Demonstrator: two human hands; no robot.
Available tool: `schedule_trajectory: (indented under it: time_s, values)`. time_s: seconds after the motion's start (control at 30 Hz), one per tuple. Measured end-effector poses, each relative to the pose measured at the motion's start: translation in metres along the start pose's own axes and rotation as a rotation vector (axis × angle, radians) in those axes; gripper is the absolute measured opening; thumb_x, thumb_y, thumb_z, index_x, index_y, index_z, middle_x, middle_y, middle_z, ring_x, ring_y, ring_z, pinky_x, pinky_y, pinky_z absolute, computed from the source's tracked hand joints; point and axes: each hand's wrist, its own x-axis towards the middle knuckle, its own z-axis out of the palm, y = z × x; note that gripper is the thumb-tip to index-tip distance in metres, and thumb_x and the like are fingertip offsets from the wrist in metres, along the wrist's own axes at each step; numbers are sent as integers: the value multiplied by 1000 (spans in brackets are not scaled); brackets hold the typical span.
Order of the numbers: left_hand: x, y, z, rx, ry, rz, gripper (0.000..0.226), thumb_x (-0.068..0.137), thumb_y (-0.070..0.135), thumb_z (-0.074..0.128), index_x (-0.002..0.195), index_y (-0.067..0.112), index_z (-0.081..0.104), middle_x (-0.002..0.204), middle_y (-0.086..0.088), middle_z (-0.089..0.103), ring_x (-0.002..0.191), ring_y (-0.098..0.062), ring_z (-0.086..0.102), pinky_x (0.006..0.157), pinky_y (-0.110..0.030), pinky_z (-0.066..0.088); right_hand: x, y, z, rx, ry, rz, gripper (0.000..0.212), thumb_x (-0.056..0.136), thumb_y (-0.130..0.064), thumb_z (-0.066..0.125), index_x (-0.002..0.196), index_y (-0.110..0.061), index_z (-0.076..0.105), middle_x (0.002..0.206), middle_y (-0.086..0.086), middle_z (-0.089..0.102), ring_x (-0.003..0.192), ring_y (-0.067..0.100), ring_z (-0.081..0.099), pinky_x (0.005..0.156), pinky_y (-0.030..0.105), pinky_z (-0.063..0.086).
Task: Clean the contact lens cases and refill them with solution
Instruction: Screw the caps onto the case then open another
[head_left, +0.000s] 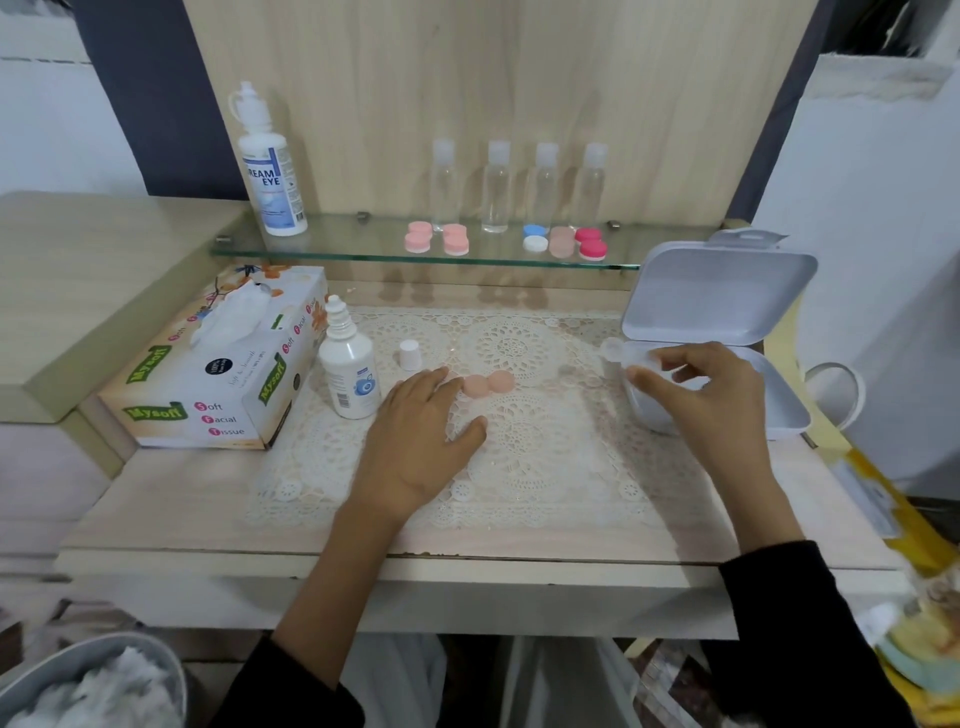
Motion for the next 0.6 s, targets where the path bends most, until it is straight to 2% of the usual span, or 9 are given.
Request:
schedule_trajectory:
  time_s: [0.1, 0.27, 0.4, 0.5, 0.6]
  values:
    - [0, -1, 0, -2, -5, 0, 64, 89, 55, 40, 142, 19, 42, 153, 2, 31, 140, -14, 23, 115, -30, 16, 8, 13, -9, -72, 49, 28, 30, 74, -28, 81, 97, -11, 71, 93, -4, 64, 87, 17, 59, 71, 19, 39]
    - [1, -2, 1, -3, -4, -1, 63, 90, 55, 41, 142, 20, 42, 152, 2, 31, 140, -14, 24, 116, -31, 17, 15, 26, -19, -230, 45, -83, 26, 73, -12, 81, 96, -8, 71, 88, 3, 66, 81, 21, 58, 76, 28, 39]
    - [1, -2, 2, -11, -4, -9, 65, 87, 57, 39, 141, 20, 42, 152, 3, 32, 140, -14, 24, 115, -30, 17, 15, 32, -17, -236, 38, -211, 23, 69, 4, 80, 87, -5, 69, 80, 0, 61, 74, 25, 58, 70, 30, 44]
    - [1, -2, 2, -6, 3, -3, 58, 93, 50, 47, 142, 20, 42, 152, 3, 32, 140, -14, 24, 115, -31, 17, 15, 35, -15, -245, 52, -270, 22, 69, 7, 78, 84, -4, 68, 80, -1, 57, 70, 24, 56, 65, 14, 39]
    - [1, -2, 2, -5, 9, -1, 57, 93, 47, 48, 142, 19, 42, 152, 2, 32, 140, -14, 24, 115, -31, 18, 16, 35, -13, -256, 60, -284, 22, 69, 7, 78, 85, -4, 68, 81, -2, 56, 70, 22, 56, 66, 11, 38]
